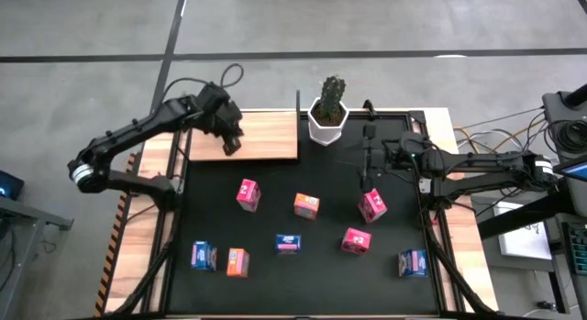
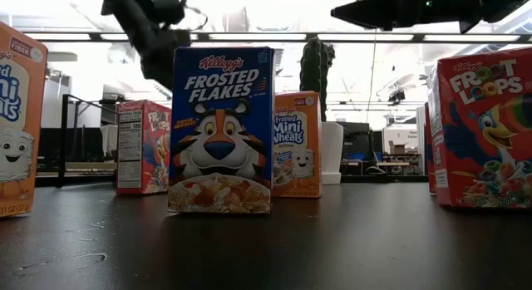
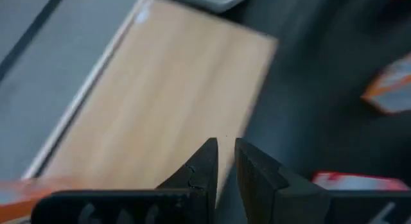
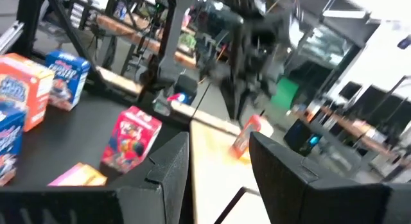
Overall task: Stack cereal on shelf
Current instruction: Put the top left red cereal box on the shelf
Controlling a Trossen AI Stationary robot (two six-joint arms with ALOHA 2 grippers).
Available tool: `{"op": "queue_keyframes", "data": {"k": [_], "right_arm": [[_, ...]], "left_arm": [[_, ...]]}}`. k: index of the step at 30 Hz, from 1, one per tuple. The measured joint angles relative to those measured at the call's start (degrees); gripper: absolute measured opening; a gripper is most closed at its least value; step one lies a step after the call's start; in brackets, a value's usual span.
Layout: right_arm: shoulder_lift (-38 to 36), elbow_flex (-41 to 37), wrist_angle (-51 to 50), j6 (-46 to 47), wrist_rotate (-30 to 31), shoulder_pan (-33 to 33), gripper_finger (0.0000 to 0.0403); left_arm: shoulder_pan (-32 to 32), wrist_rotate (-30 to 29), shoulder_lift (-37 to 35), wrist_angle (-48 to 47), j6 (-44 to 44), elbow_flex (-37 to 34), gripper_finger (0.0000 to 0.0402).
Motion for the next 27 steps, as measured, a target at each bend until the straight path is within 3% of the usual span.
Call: {"op": "queue_keyframes", "data": {"k": [3,17,27], "right_arm": [[0.0,0.0,-0.8,0.5,0.0,0.0,0.0155],[-0.1,1.1,1.6,-4.0,0.0,0.0,0.0155],[-0.2,1.1,0.6,-4.3,0.0,0.0,0.0155]], "left_arm": [[-5.4,0.1,-1.2,0.2,-7.1,-0.2,0.0036],[-25.7,3.5,0.1,-11.5,-60.6,2.5,0.0036],[-38.9,-7.7,1.7,-11.5,-79.7,2.5,0.0036]]}}
